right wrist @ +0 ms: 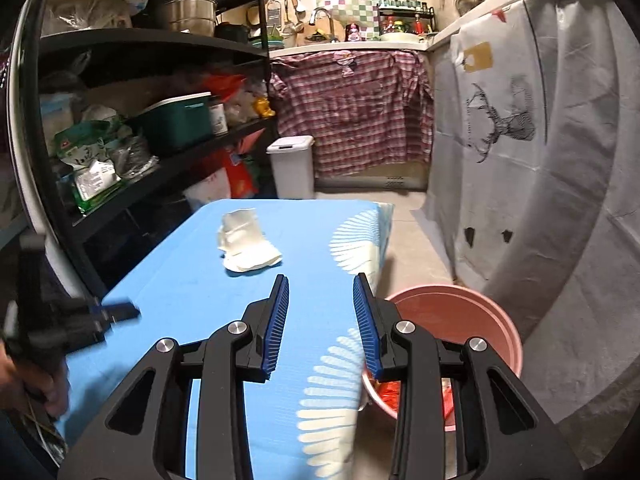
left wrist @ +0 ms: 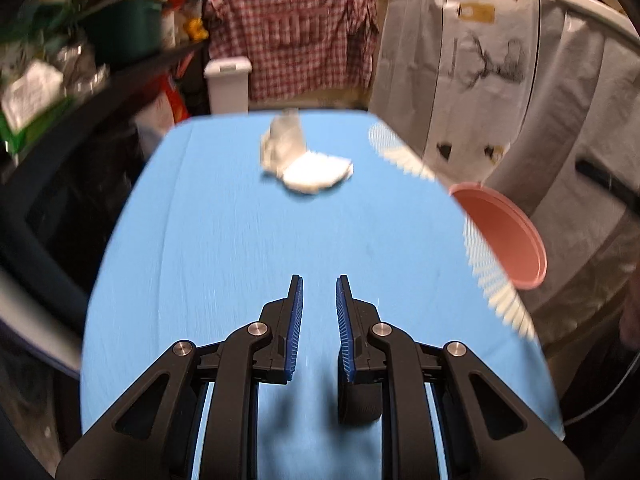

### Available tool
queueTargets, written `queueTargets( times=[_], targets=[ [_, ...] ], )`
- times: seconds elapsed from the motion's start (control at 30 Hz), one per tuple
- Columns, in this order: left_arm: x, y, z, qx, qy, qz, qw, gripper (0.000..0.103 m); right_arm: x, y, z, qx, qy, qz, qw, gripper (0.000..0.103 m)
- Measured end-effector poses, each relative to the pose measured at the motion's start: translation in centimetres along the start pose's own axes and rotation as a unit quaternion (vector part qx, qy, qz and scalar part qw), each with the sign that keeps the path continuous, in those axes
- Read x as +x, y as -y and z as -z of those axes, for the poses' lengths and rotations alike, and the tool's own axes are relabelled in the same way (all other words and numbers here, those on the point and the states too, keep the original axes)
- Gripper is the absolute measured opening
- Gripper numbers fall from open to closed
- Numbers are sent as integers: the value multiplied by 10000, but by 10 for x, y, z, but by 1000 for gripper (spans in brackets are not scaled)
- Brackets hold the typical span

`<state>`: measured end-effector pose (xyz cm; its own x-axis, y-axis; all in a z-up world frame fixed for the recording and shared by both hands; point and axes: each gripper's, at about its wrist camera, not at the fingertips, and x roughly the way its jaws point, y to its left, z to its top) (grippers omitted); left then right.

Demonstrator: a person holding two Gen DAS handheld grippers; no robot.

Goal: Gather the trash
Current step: 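Move the open right tool back over the crumpled white paper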

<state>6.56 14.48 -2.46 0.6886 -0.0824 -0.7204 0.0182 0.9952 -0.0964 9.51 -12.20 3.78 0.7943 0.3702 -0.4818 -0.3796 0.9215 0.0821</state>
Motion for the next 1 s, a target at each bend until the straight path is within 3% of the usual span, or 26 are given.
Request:
queueTargets(
  times=[0.07,0.13,0.2,0.4,0.47,0.5,0.6,1.0],
  targets=[
    [3,2,9,72,-114,22,9999,20,2,-5,0,32,-40,-64,10000,35],
    [3,5,16,123,-171,81,9997,33,5,-10,0,22,-73,-114,9999,35],
    [4,9,23,166,-234,138,9995,37,7,-15,0,-13,-92,-137,9999,35],
    [18,19,43,352,-536,207,9977,37,15,-26,1,-149,-168,-170,9996,35],
    [23,23,46,433,-606,195,9970,34,18,-27,2,-169,-200,-167,9995,35],
    [24,24,45,453,-604,175,9970,21,19,-27,2,-175,-215,-166,9995,35],
    [25,21,38,403,-560,167,9975,12,26,-28,4,-219,-295,-164,9992,35],
    [35,-7,-1,-101,-263,-137,9995,3,76,-26,8,-148,-588,-351,9975,35]
  ],
)
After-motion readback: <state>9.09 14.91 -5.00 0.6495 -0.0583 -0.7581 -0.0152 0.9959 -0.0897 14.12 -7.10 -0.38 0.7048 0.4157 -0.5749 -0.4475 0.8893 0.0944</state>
